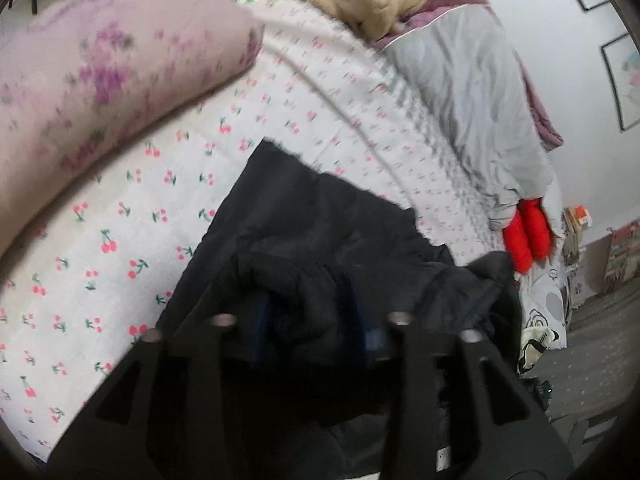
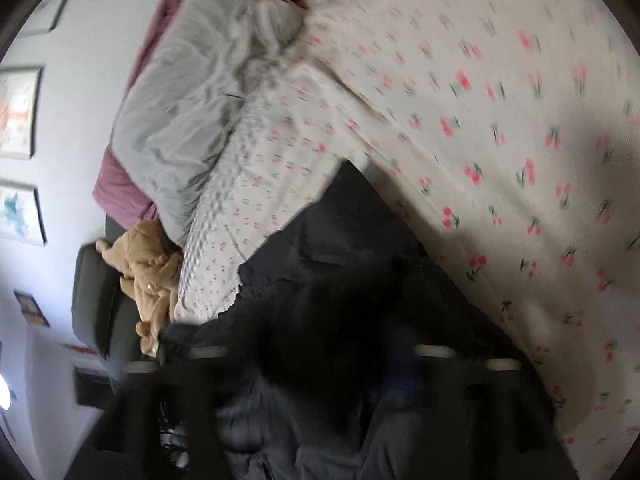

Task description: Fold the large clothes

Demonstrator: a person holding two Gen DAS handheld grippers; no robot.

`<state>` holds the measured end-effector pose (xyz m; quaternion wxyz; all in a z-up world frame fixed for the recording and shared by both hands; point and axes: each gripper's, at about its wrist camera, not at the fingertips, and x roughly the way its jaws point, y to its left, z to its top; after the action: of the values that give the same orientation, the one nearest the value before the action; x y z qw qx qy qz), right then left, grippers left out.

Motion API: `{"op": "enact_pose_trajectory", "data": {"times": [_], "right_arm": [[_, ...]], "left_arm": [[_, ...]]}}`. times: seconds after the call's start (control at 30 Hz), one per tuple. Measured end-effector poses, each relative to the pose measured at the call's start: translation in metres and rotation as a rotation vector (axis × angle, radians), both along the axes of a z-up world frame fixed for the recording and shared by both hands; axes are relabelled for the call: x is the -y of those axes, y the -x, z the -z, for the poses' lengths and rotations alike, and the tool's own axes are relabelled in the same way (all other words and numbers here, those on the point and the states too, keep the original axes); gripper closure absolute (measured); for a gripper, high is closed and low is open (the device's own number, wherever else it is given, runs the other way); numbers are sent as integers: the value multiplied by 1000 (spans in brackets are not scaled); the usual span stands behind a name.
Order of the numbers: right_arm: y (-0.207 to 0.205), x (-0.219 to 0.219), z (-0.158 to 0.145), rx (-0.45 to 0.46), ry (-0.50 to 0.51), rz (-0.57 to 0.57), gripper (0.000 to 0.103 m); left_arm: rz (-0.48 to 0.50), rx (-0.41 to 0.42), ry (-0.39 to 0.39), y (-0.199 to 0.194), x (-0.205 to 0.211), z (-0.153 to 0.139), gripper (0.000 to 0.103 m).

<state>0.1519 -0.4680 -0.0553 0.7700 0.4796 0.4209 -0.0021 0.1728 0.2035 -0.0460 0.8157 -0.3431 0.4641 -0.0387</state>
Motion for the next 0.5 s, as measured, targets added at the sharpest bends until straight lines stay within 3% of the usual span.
{"op": "enact_pose_trajectory", "data": {"times": [0.07,0.2,0.33,0.5], "right_arm": [[11,-8,-27,63,97,-20,20],[27,-48,-67,149,324,-177,20],[18,-107,-60,42,594,-399,20],[2,-154,-18,-107,643,-564,20]], "left_arm": [[-1,71,-58,15,1,-16,19],[79,154,-244,32,17,-37,18],[245,130,-378,26,48,-25,17],[387,61,-407,14,85,1,17]]}}
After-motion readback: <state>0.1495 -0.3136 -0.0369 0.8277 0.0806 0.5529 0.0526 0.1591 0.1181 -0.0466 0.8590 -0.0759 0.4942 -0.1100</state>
